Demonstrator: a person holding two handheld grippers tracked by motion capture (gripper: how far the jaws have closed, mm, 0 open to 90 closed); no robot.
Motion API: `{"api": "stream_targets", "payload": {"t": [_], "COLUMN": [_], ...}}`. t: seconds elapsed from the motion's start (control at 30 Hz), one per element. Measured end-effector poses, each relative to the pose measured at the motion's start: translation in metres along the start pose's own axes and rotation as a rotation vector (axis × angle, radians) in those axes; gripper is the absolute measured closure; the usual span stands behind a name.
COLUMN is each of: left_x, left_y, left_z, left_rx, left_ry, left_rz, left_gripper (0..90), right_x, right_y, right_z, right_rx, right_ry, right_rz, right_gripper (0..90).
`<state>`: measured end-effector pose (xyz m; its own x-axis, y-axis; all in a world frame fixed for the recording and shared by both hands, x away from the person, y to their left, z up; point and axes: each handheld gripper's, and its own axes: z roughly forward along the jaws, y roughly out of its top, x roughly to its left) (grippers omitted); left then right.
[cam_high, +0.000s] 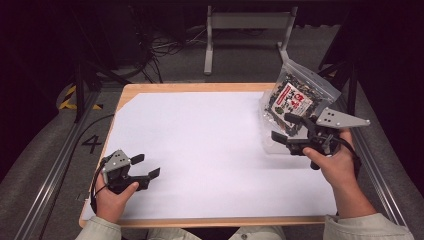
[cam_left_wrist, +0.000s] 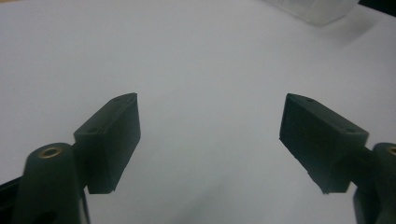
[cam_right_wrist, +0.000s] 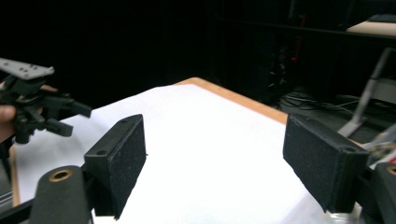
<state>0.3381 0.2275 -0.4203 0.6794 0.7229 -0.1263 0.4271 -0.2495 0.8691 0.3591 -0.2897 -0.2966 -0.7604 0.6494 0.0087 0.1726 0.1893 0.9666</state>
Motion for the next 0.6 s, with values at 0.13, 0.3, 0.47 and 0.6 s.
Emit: {"api": "stream_targets", "payload": {"t": [0.13,0.3,0.47,0.6], "left_x": [0.000,0.000,0.000,0.001], "left_y": [0.000,-0.001,-0.002,-0.004], "left_z": [-0.002,-0.002,-0.002,-0.001], "left_rx": [-0.018,-0.016,-0.029,-0.030], "left_ry": [-0.007,-0.020,-0.023,-0.023], "left_rz": [0.001,0.012,0.015,0.011], "left_gripper": [19.9,17.9,16.7,16.6], "right_x": [0.003,0.006,0.007,0.010], "right_y": [-0.015,-0.034,-0.056,-0.073], "right_z": [0.007,0.016,0.027,0.036], "right_rx": [0.000,-0.003,0.022,0.038], "right_ry": [0.021,0.037,0.039,0.029], "right_rz": [0.005,0.019,0.035,0.041], "right_gripper": [21.3,21.3,21.3,21.4]}}
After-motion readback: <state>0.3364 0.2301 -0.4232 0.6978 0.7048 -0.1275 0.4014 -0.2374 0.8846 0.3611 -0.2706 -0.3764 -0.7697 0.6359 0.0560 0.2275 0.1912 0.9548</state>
